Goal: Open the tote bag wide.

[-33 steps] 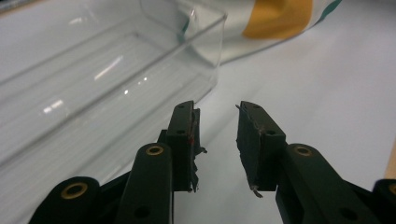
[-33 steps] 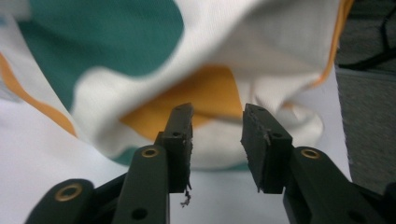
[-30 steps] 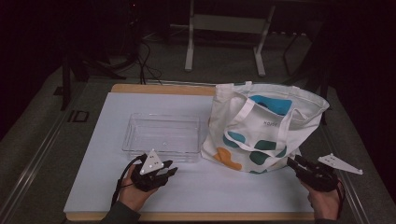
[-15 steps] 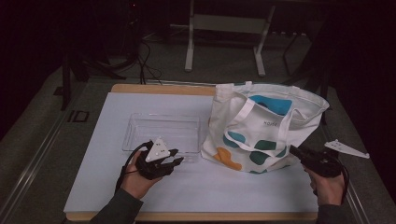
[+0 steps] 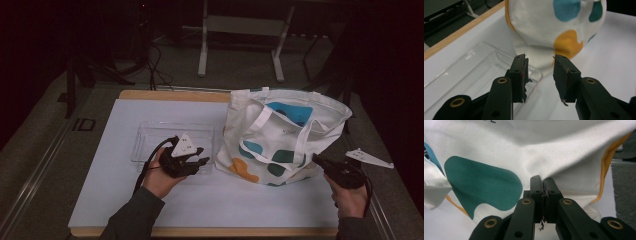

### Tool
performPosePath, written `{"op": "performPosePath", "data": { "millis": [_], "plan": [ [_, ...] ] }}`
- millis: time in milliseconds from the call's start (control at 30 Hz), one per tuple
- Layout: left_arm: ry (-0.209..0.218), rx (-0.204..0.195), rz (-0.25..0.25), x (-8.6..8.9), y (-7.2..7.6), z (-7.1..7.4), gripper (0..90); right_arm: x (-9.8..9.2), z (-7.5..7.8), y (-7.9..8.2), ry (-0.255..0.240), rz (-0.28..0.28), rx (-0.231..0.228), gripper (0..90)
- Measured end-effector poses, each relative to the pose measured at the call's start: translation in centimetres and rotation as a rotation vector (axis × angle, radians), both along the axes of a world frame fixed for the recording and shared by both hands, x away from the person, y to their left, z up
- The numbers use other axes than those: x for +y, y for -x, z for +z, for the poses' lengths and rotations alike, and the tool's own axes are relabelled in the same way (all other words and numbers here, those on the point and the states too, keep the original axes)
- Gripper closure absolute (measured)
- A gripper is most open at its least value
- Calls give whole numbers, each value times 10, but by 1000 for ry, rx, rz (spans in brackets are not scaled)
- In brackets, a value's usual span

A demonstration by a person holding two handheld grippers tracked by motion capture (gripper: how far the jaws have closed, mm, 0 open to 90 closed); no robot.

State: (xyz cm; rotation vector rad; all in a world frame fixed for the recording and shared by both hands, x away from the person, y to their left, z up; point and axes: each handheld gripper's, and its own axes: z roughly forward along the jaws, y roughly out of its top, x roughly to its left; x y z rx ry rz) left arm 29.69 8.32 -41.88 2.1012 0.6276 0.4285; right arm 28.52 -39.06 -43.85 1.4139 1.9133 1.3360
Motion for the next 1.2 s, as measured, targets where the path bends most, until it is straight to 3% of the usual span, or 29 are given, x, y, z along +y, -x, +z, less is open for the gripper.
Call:
{"op": "performPosePath", "data": {
  "millis": [333, 533, 667, 733, 800, 1067, 1200],
  "plan": [
    [-4, 7, -13, -16, -32, 7, 630, 2, 2, 2, 22, -5, -12, 892],
    [50, 50, -5, -17, -52, 11, 643, 2, 3, 4, 23, -2, -15, 892],
    [68, 44, -5, -22, -60, 16, 641, 2, 3, 4, 27, 0, -19, 892],
    [111, 40, -22, -24, -64, 17, 632, 2, 3, 4, 27, 1, -18, 892],
    [120, 38, -20, -27, -68, 19, 634, 2, 3, 5, 26, 1, -17, 892],
    [93, 21, -19, -44, -79, 26, 613, 1, 4, 6, 23, 4, -20, 892],
    [91, 6, 1, -50, -81, 26, 686, 2, 5, 7, 24, 5, -25, 893]
  ]
}}
